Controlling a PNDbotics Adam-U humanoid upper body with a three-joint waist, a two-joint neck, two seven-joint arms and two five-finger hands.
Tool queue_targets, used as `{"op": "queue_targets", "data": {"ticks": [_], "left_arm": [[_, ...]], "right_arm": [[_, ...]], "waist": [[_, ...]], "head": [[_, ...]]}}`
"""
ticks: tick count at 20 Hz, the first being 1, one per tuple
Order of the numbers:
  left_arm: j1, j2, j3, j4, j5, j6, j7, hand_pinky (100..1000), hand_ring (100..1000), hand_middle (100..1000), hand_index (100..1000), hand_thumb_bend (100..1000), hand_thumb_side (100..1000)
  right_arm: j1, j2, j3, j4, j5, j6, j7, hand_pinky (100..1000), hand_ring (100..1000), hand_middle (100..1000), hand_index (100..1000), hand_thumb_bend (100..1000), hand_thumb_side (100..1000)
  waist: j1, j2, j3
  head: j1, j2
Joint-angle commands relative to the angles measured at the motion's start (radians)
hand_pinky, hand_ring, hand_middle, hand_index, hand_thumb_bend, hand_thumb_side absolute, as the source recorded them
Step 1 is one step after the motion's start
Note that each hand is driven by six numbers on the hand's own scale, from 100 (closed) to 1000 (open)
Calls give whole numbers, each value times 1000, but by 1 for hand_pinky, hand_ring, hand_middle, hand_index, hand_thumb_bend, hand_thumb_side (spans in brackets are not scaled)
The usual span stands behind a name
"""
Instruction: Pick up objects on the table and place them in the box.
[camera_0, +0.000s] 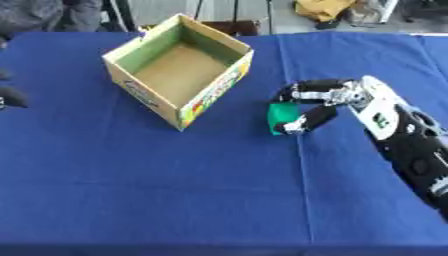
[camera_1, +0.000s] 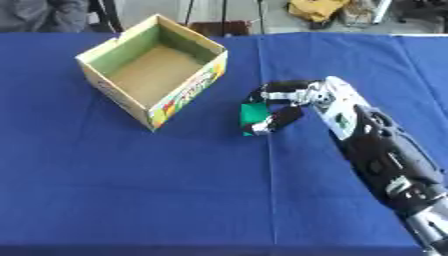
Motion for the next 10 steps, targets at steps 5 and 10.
{"op": "queue_targets", "data": {"ticks": [5,10], "left_arm": [[-8,11,6,-15,0,1,-3,521,493,581,638,265,1000],[-7,9,6,-15,-1,1,-3,522,493,581,637,264,1000]], "right_arm": [[-8,-15,-2,-12,34,-12,30,688,669,817,892,100,221],[-8,-15,-5,-8,47,20,13,631,604,810,883,100,141]], "waist": [[1,-10,1],[1,-11,0]], "head": [[-1,5],[-1,5]]}}
